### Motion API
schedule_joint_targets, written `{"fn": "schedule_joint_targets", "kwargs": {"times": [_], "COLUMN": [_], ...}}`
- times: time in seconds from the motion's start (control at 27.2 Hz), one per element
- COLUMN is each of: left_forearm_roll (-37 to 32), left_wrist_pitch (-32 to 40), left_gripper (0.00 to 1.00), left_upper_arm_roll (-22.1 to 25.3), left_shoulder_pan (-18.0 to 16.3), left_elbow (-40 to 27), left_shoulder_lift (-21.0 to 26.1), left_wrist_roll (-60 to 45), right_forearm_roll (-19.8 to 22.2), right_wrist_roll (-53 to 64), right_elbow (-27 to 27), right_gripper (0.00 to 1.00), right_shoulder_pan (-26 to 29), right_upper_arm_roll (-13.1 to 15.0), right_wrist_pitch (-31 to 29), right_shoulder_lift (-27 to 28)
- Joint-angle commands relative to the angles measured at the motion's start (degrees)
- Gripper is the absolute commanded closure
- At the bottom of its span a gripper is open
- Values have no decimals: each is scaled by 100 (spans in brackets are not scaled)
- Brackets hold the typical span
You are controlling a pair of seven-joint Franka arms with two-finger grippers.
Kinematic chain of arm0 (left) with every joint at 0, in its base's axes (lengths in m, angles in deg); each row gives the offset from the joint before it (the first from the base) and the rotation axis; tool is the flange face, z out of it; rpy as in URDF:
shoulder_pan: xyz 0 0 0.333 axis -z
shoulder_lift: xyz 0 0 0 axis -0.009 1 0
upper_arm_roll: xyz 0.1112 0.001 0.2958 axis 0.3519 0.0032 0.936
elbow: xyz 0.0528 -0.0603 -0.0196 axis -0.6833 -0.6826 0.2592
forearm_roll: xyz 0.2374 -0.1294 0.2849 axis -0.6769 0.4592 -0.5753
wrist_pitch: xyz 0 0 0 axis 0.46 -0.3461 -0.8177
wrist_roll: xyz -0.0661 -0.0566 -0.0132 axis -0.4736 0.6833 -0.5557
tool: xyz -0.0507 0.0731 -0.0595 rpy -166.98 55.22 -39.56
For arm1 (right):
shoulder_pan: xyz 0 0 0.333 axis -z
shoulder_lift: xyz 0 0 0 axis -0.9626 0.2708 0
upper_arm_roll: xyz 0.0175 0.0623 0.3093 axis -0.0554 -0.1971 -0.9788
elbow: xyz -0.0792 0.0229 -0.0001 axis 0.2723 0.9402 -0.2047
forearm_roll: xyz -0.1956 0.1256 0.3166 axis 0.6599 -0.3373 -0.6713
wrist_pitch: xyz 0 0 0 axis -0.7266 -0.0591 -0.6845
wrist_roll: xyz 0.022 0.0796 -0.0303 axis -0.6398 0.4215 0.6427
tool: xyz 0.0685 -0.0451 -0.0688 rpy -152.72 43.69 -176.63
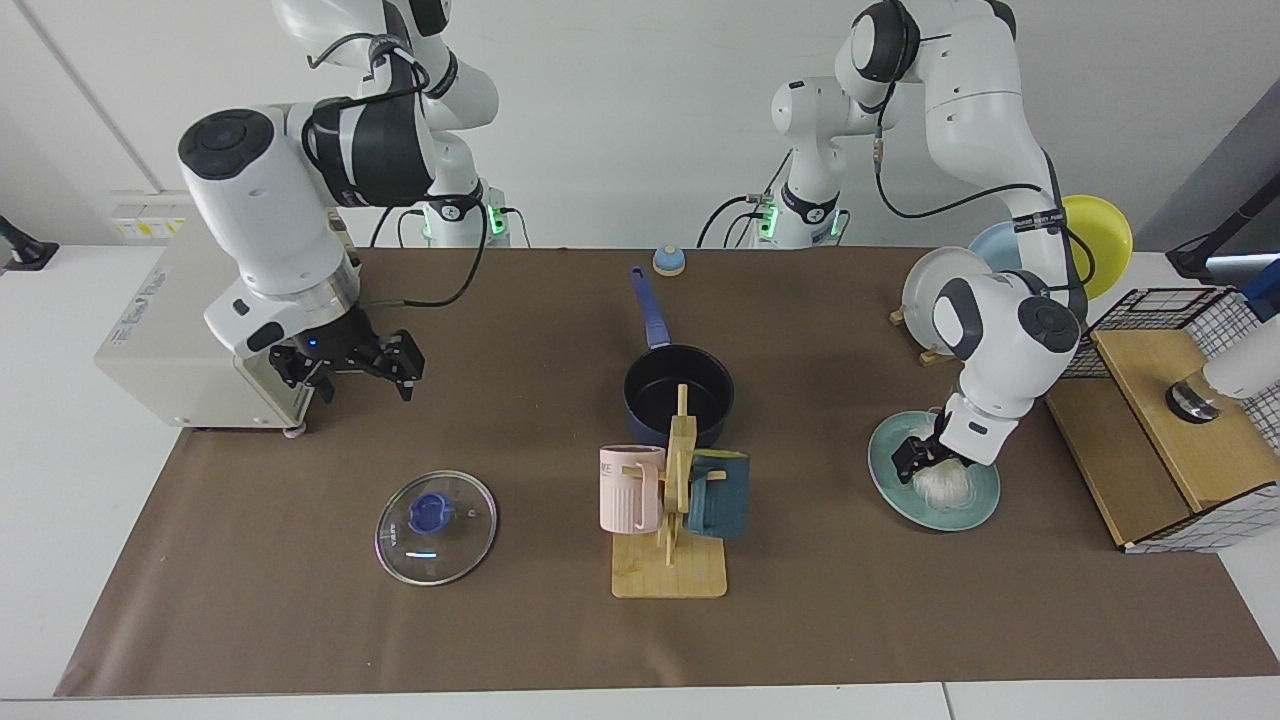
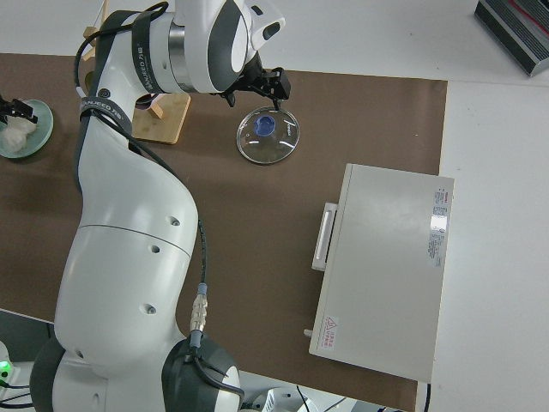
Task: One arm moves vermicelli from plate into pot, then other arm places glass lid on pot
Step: 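Grasp the white vermicelli with the left gripper while the right gripper reaches the lid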
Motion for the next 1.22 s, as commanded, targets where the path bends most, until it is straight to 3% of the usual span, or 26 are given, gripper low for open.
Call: {"fn": "schedule_joint_targets", "kwargs": {"times": [0.0, 0.07, 0.11, 0.29, 0.52, 0.81, 0.99, 1.18], "left_forearm_roll": [-97, -97, -106, -474, -510, -335, -176, -167], "left_wrist_pitch": [-138, -68, -50, 98, 1074, 1952, 2735, 2956], "left_gripper": [33, 88, 100, 100, 100, 100, 100, 100], "left_upper_arm_roll": [45, 45, 45, 1, -131, -500, -965, -1624], "left_shoulder_pan": [63, 72, 72, 81, 81, 90, 99, 99], "left_elbow": [-77, -69, -60, 194, 810, 881, 854, 802], "left_shoulder_lift": [-36, -36, -36, -45, -150, -1037, -1582, -1688], "left_wrist_roll": [-132, -210, -272, -255, -316, -386, -965, -1712], "right_forearm_roll": [-120, -111, -94, -120, -129, -120, -111, -41], "right_wrist_roll": [-138, -138, -138, -138, -155, -191, -235, -226], "right_elbow": [217, 217, 217, 217, 165, 156, 200, 147], "right_gripper": [0, 0, 0, 0, 0, 0, 0, 0], "right_shoulder_pan": [-36, -36, -36, -28, -27, -54, -142, -142], "right_upper_arm_roll": [-8, -8, -8, -8, -8, -8, 1, -8], "right_wrist_pitch": [-401, -585, -691, -920, -1219, -1597, -1693, -1843], "right_shoulder_lift": [453, 602, 672, 954, 1279, 1648, 1780, 1851]}}
